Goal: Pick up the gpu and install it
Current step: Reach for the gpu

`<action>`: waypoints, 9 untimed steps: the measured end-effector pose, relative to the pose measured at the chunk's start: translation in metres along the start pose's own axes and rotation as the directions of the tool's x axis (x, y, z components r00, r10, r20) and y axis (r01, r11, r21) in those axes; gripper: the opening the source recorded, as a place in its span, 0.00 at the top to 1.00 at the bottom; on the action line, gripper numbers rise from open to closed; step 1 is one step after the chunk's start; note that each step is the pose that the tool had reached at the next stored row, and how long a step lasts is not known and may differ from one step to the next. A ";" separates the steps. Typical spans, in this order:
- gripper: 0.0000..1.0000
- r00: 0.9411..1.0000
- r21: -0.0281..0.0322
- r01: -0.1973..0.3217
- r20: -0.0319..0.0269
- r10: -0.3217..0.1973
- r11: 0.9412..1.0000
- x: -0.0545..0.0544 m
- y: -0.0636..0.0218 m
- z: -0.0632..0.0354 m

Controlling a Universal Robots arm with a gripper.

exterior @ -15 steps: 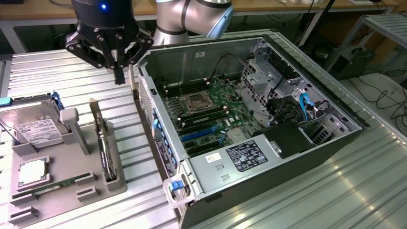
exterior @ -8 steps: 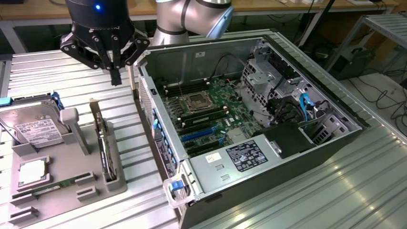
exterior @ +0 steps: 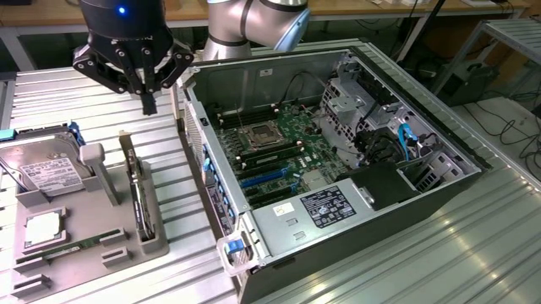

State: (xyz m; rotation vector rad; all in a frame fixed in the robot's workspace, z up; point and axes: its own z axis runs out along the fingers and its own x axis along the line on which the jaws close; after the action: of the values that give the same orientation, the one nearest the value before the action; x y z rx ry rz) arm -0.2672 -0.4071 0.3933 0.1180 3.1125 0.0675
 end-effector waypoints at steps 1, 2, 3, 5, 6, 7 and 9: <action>0.89 1.000 0.000 0.000 0.000 0.000 1.000 0.002 -0.0004 0.0000; 0.89 1.000 0.000 0.000 0.000 0.000 1.000 0.003 -0.0005 -0.0001; 0.89 1.000 0.000 0.000 0.000 0.000 1.000 0.003 -0.0007 -0.0001; 0.89 1.000 0.000 0.000 0.000 0.000 1.000 0.007 -0.0015 -0.0002; 0.89 1.000 0.000 0.000 0.000 0.000 1.000 0.008 -0.0018 -0.0002; 0.89 1.000 0.000 0.000 0.000 0.000 1.000 0.009 -0.0020 -0.0003; 0.89 1.000 0.000 0.000 0.000 0.000 1.000 0.011 -0.0024 -0.0003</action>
State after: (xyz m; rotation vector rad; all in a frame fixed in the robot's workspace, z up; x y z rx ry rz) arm -0.2781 -0.4087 0.3932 0.1180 3.1125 0.0676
